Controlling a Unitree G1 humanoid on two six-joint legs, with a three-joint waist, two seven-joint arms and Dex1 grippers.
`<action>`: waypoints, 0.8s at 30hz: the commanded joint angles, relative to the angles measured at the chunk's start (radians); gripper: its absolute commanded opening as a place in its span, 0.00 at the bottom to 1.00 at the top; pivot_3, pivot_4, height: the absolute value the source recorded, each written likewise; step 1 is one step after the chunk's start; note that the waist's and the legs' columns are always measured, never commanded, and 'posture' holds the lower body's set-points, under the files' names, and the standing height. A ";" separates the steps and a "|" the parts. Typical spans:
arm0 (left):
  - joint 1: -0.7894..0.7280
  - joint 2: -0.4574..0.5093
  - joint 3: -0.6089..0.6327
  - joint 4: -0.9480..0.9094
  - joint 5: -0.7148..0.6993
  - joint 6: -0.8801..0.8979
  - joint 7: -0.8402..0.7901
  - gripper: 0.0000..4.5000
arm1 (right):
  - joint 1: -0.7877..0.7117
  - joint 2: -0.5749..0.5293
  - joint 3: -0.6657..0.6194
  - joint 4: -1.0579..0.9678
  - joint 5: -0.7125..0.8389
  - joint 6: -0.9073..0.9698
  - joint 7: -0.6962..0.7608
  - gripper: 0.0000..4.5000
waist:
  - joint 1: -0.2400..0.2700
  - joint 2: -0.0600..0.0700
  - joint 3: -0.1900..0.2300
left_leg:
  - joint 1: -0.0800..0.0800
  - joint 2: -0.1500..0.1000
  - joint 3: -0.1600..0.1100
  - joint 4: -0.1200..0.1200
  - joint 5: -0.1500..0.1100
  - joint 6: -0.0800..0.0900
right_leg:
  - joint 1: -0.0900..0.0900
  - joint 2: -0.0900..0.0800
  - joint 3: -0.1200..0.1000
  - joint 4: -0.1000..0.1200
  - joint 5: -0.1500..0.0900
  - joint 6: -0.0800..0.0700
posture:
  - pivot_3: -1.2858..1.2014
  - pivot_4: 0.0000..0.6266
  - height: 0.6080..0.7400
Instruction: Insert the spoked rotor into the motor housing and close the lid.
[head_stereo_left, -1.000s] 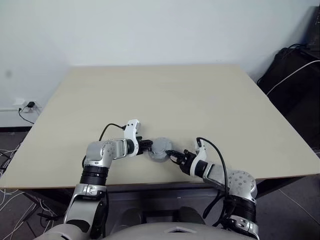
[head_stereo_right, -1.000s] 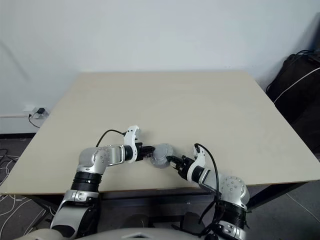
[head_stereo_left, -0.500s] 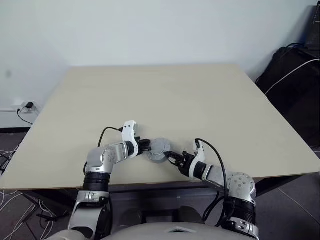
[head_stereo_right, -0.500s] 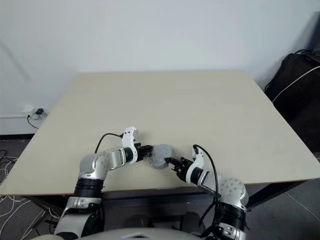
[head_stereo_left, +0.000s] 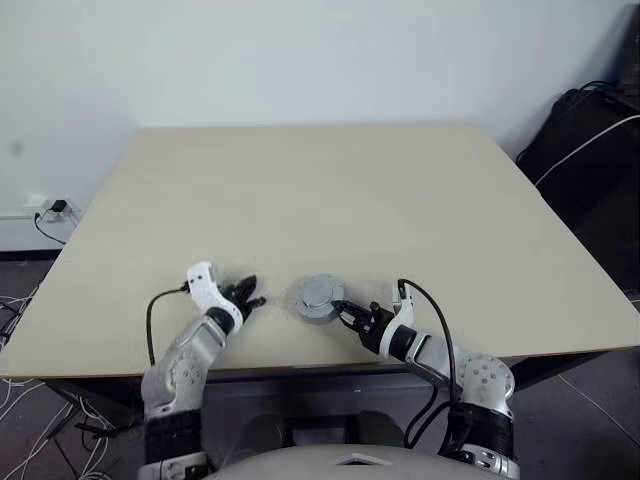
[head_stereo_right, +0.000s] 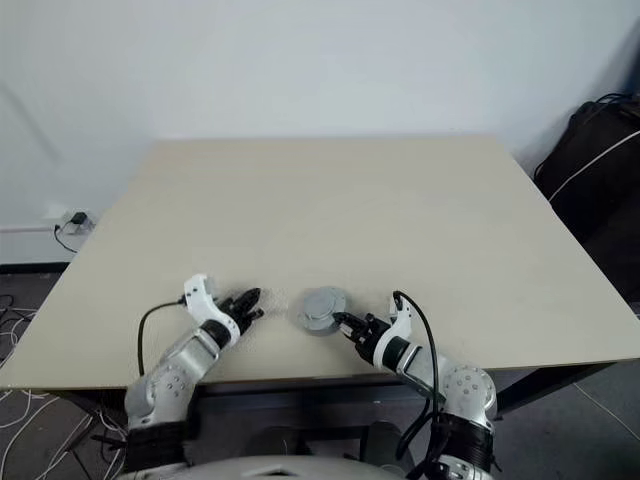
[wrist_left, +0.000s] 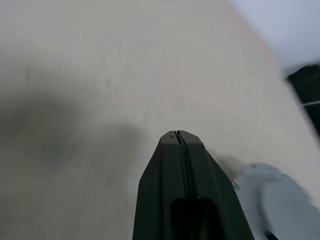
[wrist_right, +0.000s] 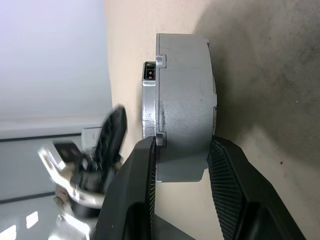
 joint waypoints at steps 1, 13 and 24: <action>0.022 -0.036 0.035 -0.098 -0.149 0.038 -0.002 0.00 | 0.000 0.087 0.017 -0.001 0.072 -0.024 0.017 0.26 | -0.001 0.000 0.000 | 0.000 0.000 0.000 0.001 0.000 0.001 | 0.000 0.000 0.000 0.000 0.000 0.000 | 0.52 0.00 1.00; 0.152 -0.119 0.016 -0.140 -0.597 0.158 0.135 0.65 | -0.021 0.069 0.027 -0.010 0.188 -0.103 0.024 0.26 | -0.001 0.001 0.002 | 0.000 0.000 0.000 0.002 0.001 0.002 | 0.001 0.003 0.000 0.000 0.000 0.001 | 0.52 0.00 1.00; 0.197 -0.155 -0.117 -0.079 -0.708 0.048 0.132 1.00 | -0.108 0.036 0.081 -0.054 0.311 -0.148 -0.022 0.26 | -0.002 0.002 0.003 | 0.000 0.000 0.001 0.003 0.003 -0.001 | 0.001 0.009 0.003 0.000 -0.002 -0.004 | 0.52 0.00 1.00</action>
